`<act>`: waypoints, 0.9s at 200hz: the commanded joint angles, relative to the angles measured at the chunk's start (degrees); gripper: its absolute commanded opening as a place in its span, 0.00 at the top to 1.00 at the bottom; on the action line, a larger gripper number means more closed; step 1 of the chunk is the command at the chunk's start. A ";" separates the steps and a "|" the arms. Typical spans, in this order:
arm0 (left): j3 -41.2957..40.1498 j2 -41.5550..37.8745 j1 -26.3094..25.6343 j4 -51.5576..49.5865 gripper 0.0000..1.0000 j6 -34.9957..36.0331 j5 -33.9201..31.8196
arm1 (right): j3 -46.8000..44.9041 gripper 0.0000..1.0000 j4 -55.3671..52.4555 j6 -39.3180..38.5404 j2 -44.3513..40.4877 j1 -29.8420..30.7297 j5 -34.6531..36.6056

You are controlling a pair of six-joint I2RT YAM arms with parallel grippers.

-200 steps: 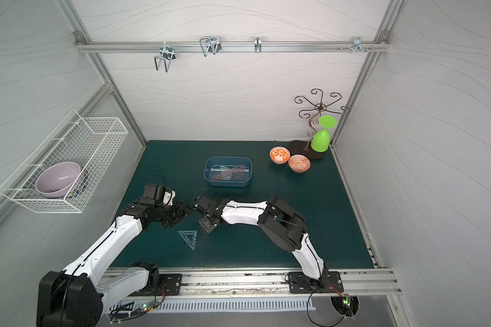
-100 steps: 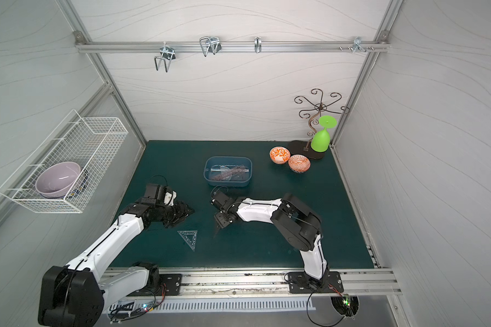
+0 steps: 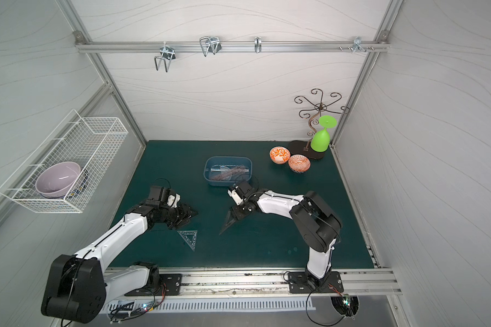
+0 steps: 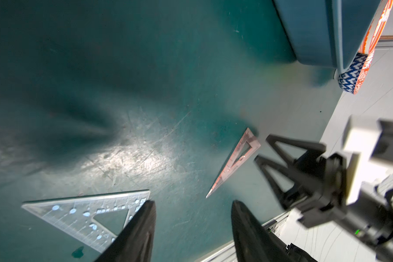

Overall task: Put the scattered rulers into the storage box
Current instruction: Pick up the ruler from the center of the board.

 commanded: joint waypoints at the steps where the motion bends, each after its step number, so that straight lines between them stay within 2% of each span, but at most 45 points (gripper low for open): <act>1: 0.06 0.32 -0.85 3.00 0.43 -0.52 1.20 | -1.21 0.45 2.71 2.38 0.45 -3.75 -12.82; 104: -2.05 0.44 -4.23 4.50 0.46 -1.82 0.68 | -9.64 0.53 8.52 7.11 0.10 -5.42 -19.99; 180: -3.21 0.11 -5.14 5.04 0.50 -2.47 0.43 | -13.90 0.60 13.53 13.21 -2.06 -3.00 -24.32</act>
